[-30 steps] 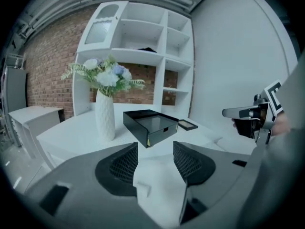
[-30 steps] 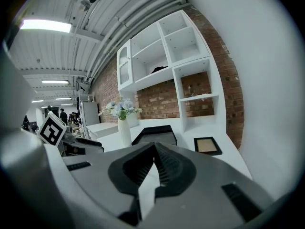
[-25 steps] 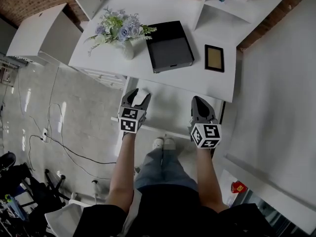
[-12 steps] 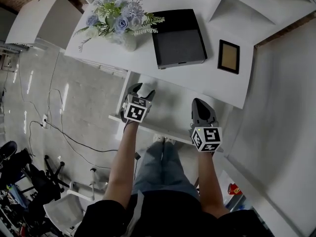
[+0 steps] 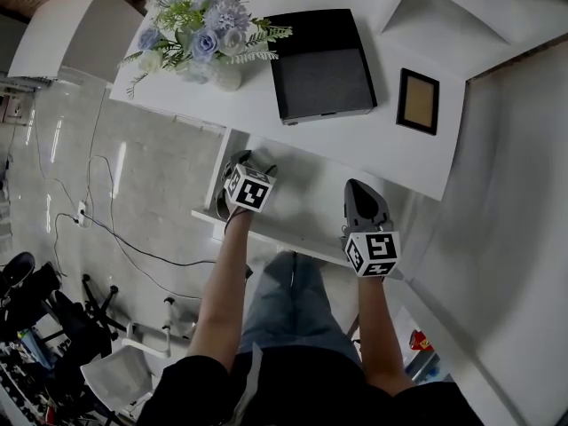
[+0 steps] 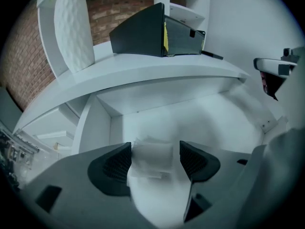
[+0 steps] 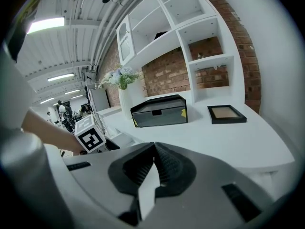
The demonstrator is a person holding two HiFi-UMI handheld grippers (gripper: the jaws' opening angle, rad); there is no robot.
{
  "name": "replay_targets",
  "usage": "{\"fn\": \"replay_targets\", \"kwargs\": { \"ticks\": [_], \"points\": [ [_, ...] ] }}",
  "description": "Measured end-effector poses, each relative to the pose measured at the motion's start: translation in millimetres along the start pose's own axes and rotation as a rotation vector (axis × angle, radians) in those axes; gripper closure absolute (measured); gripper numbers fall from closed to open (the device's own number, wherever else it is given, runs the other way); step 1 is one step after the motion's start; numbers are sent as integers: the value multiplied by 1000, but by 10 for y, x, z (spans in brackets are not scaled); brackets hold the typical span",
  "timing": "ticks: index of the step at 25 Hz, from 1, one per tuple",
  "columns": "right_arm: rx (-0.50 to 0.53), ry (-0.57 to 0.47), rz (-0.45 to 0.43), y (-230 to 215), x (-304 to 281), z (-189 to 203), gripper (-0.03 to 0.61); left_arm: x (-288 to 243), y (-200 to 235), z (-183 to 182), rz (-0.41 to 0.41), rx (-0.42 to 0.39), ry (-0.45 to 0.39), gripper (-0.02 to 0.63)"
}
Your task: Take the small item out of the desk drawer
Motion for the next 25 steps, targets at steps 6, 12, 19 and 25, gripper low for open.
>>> {"fn": "replay_targets", "kwargs": {
  "ticks": [6, 12, 19, 25],
  "points": [
    [-14, 13, 7, -63, -6, 57, 581, -50, 61, -11, -24, -27, 27, 311],
    [-19, 16, 6, -57, -20, 73, 580, -121, 15, 63, -11, -36, 59, 311],
    [-21, 20, 13, -78, -8, 88, 580, -176, 14, 164, -17, -65, 94, 314],
    [-25, 18, 28, -57, 28, 95, 580, -126, 5, 102, 3, -60, 47, 318]
  ]
}}
Point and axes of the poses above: the fingertips, and each gripper's own axes: x backward along the fingers, y to its left, z out of its underside, the point moved 6 cm from there along x, backward along the fingers, and after that the axes turned 8 degrees about -z, right-handed, at the moved point
